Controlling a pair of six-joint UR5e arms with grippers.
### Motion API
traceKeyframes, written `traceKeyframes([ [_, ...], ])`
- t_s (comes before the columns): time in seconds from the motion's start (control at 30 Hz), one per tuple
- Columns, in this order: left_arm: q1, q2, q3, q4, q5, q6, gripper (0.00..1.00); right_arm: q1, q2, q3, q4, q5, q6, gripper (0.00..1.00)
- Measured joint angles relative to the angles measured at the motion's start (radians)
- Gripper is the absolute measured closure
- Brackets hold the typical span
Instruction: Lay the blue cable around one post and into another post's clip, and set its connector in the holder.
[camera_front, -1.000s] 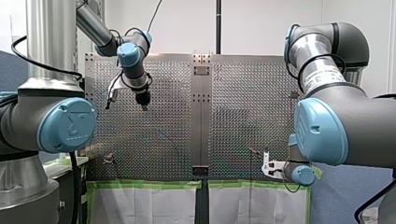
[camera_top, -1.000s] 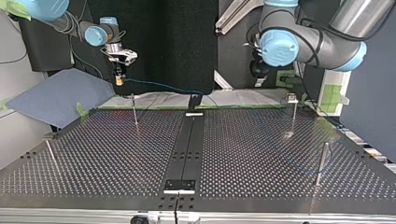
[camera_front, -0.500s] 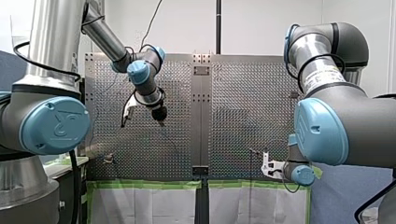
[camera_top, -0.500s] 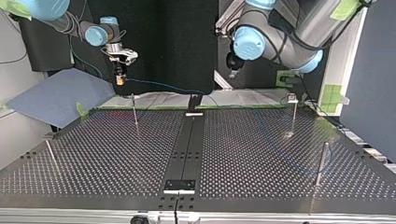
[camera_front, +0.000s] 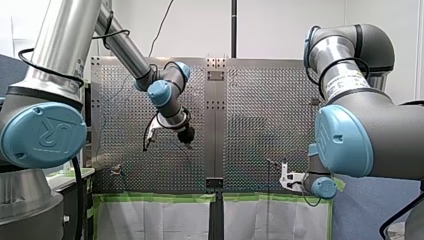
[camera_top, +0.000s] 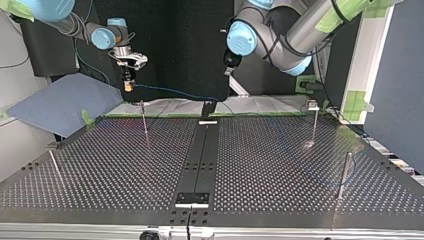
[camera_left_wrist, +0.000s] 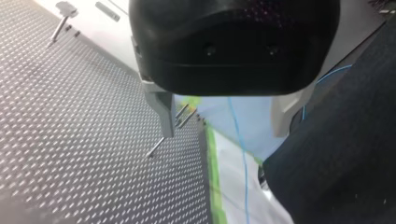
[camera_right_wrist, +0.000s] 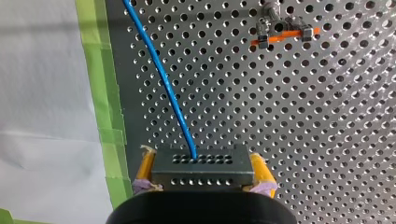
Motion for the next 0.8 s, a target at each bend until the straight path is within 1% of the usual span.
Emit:
traceKeyframes([
  [0.23, -0.063, -0.064, 0.000, 0.064, -0.018, -0.002, 0.01, 0.000, 0.000, 0.000, 0.000, 0.001, 0.000, 1.00],
  [0.3, -0.072, -0.080, 0.000, 0.080, -0.020, -0.002, 0.01, 0.000, -0.001, 0.000, 0.000, 0.001, 0.000, 1.00],
  [0.4, -0.070, -0.109, 0.006, 0.109, -0.016, 0.001, 0.01, 0.001, -0.001, 0.000, 0.000, 0.001, 0.000, 1.00],
  [0.53, -0.060, -0.147, 0.026, 0.147, -0.001, 0.005, 0.01, 0.002, -0.001, -0.001, 0.000, 0.000, 0.000, 1.00],
  [0.8, -0.034, -0.225, 0.094, 0.225, 0.008, 0.002, 0.01, 0.003, -0.001, 0.000, 0.001, 0.000, 0.000, 1.00],
])
